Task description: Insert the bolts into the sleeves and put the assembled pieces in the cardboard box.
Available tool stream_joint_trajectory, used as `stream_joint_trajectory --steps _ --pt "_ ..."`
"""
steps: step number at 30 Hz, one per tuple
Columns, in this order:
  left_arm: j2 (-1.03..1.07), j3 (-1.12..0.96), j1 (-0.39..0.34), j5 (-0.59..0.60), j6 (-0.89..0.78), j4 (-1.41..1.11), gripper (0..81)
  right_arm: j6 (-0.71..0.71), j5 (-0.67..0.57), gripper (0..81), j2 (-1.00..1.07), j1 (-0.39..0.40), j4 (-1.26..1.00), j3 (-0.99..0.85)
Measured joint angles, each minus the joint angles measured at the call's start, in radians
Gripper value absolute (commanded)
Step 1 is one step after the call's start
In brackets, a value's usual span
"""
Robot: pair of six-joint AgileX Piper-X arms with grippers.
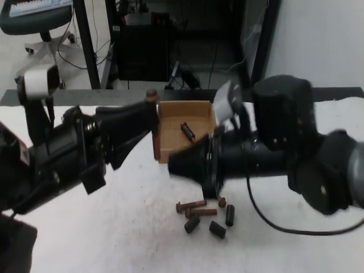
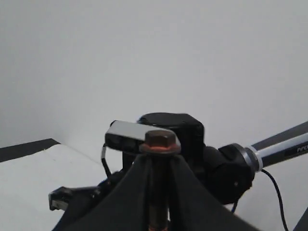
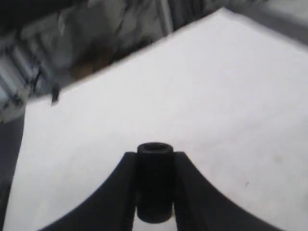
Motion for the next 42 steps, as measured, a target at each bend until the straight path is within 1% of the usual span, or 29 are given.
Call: stream_joint_trajectory --steps 1,2,3,4,7,13,16,22,27,29,32,35,36,38,42 --pt "0.000 -0.001 0.000 0.000 0.000 -0.001 0.3 0.000 0.008 0.8 -0.003 0.000 -0.100 0.021" --pt "0.001 -0.007 0.000 0.000 0.004 -0.005 0.3 0.073 0.035 0.8 -0.006 0.000 -0.212 0.045" --pt "0.001 -0.015 0.000 0.000 0.006 -0.007 0.3 0.133 0.066 0.8 -0.006 0.000 -0.230 0.050" --pt "0.001 -0.022 0.000 0.000 0.011 -0.010 0.3 0.179 0.091 0.8 -0.008 0.000 -0.307 0.069" --pt "0.001 -0.038 0.000 0.002 0.033 -0.013 0.3 0.247 0.132 0.8 -0.014 0.015 -0.466 0.125" --pt "0.001 -0.040 0.000 0.007 0.058 -0.013 0.3 0.273 0.158 0.8 -0.014 0.091 -0.513 0.188" --pt "0.001 -0.040 0.000 0.007 0.066 -0.013 0.3 0.276 0.158 0.8 -0.014 0.146 -0.529 0.192" --pt "0.001 -0.040 0.000 0.007 0.149 -0.006 0.3 0.280 0.158 0.8 -0.014 0.168 -0.608 0.192" --pt "0.001 -0.040 0.000 0.007 0.217 -0.006 0.3 0.289 0.101 0.8 -0.014 0.169 -0.666 0.192" --pt "0.001 -0.040 0.000 0.007 0.240 -0.010 0.3 0.289 0.077 0.8 -0.014 0.169 -0.670 0.192" --pt "0.001 -0.040 0.000 0.007 0.256 -0.046 0.3 0.283 0.075 0.8 -0.014 0.169 -0.670 0.192" --pt "0.001 -0.040 0.000 0.007 0.258 -0.089 0.3 0.220 0.107 0.8 -0.014 0.171 -0.670 0.192" --pt "0.001 -0.040 0.000 0.007 0.258 -0.104 0.3 0.162 0.149 0.8 -0.014 0.171 -0.670 0.192" --pt "0.001 -0.040 0.000 0.007 0.258 -0.126 0.3 0.097 0.202 0.8 -0.014 0.171 -0.670 0.192" --pt "0.001 -0.040 0.000 0.007 0.255 -0.148 0.3 0.009 0.317 0.8 -0.014 0.171 -0.670 0.192"
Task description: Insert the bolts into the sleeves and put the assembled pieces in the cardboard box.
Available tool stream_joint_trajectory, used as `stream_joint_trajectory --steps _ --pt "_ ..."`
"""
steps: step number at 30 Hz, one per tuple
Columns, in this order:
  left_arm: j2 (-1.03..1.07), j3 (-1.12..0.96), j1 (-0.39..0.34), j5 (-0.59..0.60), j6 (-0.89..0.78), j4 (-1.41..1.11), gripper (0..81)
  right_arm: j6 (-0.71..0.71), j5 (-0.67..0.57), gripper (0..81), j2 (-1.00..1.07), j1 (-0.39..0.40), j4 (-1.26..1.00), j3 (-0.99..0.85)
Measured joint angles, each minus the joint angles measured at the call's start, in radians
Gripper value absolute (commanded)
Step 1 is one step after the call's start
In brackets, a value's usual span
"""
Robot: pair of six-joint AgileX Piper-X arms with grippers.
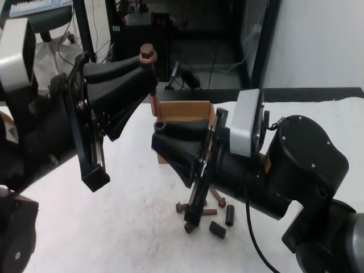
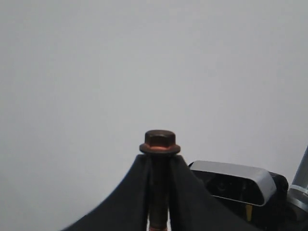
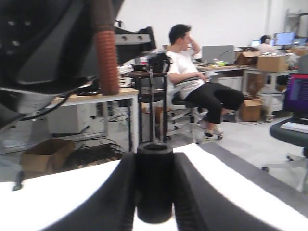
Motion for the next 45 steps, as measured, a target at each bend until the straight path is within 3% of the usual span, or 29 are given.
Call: stream_joint_trajectory --steps 5,18,45 --pt "0.000 0.000 0.000 0.000 0.000 0.013 0.3 -0.034 0.063 0.8 0.000 0.000 0.000 0.000" --pt "0.000 0.000 0.000 -0.049 0.082 0.082 0.3 -0.034 0.005 0.8 0.000 0.042 0.000 0.000" --pt "0.000 0.000 0.000 -0.023 0.064 0.087 0.3 -0.034 0.005 0.8 0.000 0.025 -0.012 0.000"
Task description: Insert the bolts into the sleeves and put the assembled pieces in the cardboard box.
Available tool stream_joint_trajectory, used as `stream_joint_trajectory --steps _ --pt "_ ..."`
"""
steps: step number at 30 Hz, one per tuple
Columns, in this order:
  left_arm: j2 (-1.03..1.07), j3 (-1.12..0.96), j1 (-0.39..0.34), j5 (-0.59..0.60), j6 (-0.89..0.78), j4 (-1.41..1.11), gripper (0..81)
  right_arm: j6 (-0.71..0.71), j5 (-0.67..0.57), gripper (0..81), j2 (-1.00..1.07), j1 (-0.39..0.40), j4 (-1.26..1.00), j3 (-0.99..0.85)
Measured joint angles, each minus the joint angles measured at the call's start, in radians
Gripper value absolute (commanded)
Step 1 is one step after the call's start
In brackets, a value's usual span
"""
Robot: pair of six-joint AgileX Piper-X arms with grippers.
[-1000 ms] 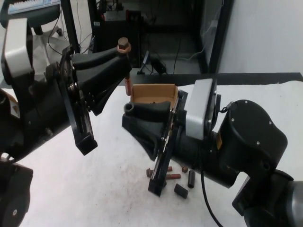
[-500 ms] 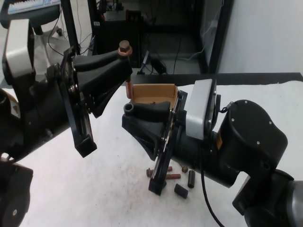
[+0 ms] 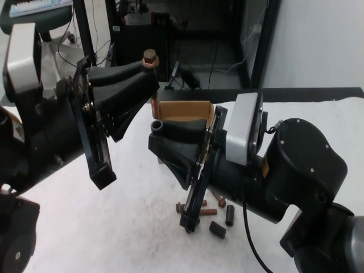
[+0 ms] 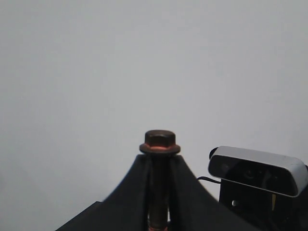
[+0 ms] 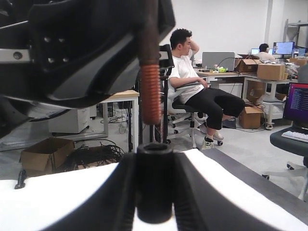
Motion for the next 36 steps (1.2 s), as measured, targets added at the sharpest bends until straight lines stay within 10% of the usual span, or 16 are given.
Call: stream_joint_trajectory --steps 28,36 --pt "0.000 -0.002 0.003 0.120 -0.001 0.053 0.1 0.000 -0.031 0.8 0.000 0.000 -0.092 0.005" --pt "0.000 -0.002 0.003 0.155 -0.046 0.049 35.0 0.000 -0.029 0.8 -0.001 0.000 -0.098 0.005"
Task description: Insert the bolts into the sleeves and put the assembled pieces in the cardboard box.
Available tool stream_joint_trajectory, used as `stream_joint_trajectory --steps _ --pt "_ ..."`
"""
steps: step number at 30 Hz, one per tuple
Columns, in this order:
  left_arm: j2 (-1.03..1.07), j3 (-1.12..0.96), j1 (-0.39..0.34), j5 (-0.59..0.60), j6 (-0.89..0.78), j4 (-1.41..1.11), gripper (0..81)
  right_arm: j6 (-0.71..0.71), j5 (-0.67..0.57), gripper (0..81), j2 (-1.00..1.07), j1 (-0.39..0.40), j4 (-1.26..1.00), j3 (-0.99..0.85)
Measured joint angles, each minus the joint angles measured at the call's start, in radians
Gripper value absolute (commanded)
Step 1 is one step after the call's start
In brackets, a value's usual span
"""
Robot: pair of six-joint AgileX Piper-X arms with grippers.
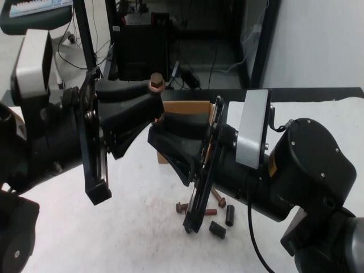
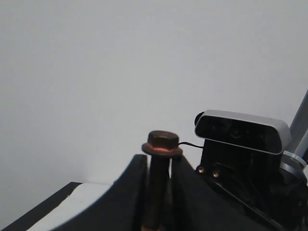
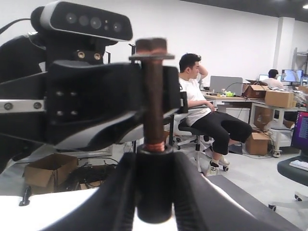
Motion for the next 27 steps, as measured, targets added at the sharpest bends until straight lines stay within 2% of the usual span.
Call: stream_joint_trajectory --steps 3,14,27 --pt "0.000 0.000 0.000 0.006 -0.015 0.000 39.6 0.000 0.007 0.8 0.000 0.000 0.000 0.000" --pt "0.000 0.000 0.000 0.007 -0.022 -0.007 39.6 0.000 0.008 0.8 0.000 0.000 0.011 0.000" --pt "0.000 0.000 0.058 0.019 -0.022 -0.022 39.6 0.000 0.014 0.8 0.000 0.000 0.028 0.000"
